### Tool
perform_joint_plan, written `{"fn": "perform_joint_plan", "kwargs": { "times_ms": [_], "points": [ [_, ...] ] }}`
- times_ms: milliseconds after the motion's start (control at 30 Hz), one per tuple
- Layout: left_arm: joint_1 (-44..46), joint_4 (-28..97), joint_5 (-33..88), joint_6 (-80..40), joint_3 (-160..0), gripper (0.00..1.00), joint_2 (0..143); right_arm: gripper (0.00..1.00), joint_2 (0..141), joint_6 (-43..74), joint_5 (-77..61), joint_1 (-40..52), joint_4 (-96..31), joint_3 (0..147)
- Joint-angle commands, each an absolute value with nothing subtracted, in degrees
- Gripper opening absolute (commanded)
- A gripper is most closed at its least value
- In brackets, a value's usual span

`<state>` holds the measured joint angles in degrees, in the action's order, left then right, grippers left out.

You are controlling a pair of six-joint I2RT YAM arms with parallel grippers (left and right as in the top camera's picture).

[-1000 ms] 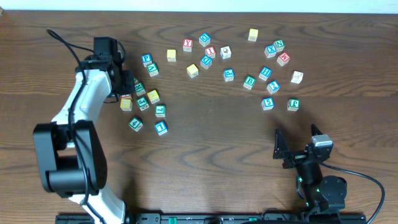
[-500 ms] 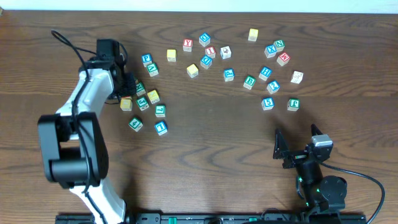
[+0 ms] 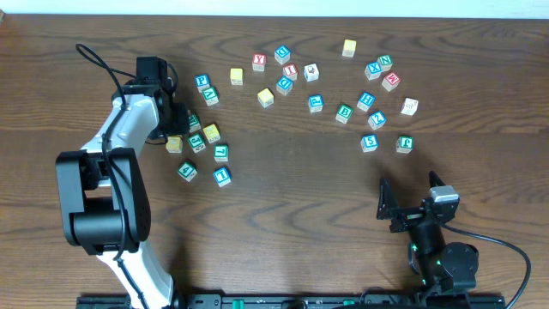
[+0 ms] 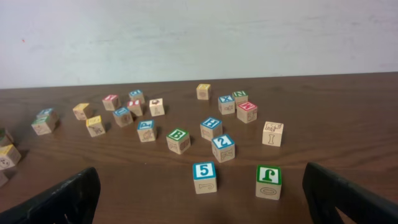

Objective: Spell out AI2
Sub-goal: 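Close the left gripper on the red A block, then lift the red A block and carry it toward the table center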

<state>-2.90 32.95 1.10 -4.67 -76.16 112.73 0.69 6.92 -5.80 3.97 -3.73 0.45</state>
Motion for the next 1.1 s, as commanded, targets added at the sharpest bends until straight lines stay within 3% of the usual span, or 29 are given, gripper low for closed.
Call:
{"fn": "perform_joint_plan", "kwargs": {
  "times_ms": [0,233,600,1067],
  "points": [
    [-3.1,32.8,0.3,-5.0,-76.3,0.39,113.8,0.99,0.4,6.3,-6.0,3.7,-3.9,0.3],
    [-3.1,32.9,0.3,-5.0,-76.3,0.39,115.9,0.99,0.4,6.3,-6.0,3.7,-3.9,0.3],
    [-3.1,32.8,0.3,-5.0,-76.4,0.25,115.4,0.99,0.4,6.3,-6.0,3.7,-3.9,0.3],
    [-3.1,35.3,0.3,-6.1,-76.4,0.24,104.4,0.99,0.4,6.3,-6.0,3.7,-3.9,0.3]
  ]
}}
